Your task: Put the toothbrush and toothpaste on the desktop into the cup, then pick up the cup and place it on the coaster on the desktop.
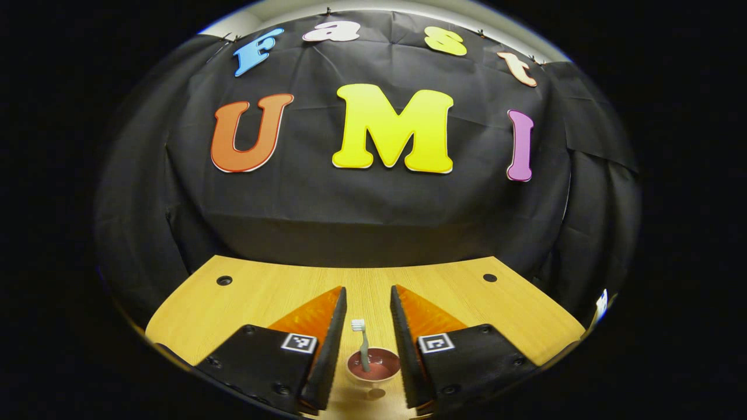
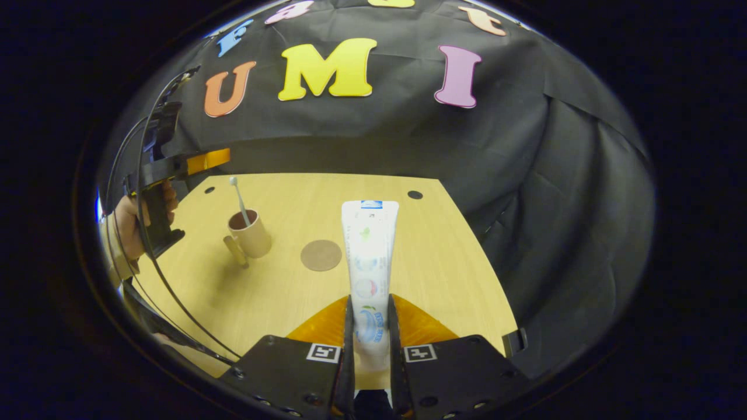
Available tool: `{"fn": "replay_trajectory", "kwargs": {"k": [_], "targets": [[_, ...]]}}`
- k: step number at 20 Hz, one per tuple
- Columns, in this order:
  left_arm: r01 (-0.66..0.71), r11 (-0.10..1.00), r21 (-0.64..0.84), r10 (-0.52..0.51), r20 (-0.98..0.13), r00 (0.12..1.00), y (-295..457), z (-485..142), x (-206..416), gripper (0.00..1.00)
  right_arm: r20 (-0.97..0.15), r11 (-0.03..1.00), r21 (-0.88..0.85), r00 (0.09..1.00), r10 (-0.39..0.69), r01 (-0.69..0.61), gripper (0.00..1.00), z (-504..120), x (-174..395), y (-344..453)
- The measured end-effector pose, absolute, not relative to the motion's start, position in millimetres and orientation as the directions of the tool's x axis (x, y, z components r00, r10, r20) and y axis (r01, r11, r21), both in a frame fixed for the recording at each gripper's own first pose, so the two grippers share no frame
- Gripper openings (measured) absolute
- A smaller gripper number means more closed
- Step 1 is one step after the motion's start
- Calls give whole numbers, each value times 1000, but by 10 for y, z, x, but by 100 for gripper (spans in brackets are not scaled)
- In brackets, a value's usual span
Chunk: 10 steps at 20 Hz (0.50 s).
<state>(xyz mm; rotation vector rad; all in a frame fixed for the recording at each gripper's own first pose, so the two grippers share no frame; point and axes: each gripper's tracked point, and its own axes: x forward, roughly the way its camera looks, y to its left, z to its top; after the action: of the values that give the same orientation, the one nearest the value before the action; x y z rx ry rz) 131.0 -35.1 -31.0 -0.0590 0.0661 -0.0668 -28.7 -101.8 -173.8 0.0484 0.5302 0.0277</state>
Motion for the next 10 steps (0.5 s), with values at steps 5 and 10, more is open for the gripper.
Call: {"fn": "replay_trajectory", "kwargs": {"k": [5, 10], "targets": [[30, 998, -57, -32, -44, 999, -215, -250, 1116, 93, -460, 995, 55, 882, 99, -84, 25, -1555, -44, -763], [-54, 997, -49, 52, -43, 998, 110, -183, 817, 98, -384, 975, 76, 896, 220, -207, 25, -1172, 494, -68]]}}
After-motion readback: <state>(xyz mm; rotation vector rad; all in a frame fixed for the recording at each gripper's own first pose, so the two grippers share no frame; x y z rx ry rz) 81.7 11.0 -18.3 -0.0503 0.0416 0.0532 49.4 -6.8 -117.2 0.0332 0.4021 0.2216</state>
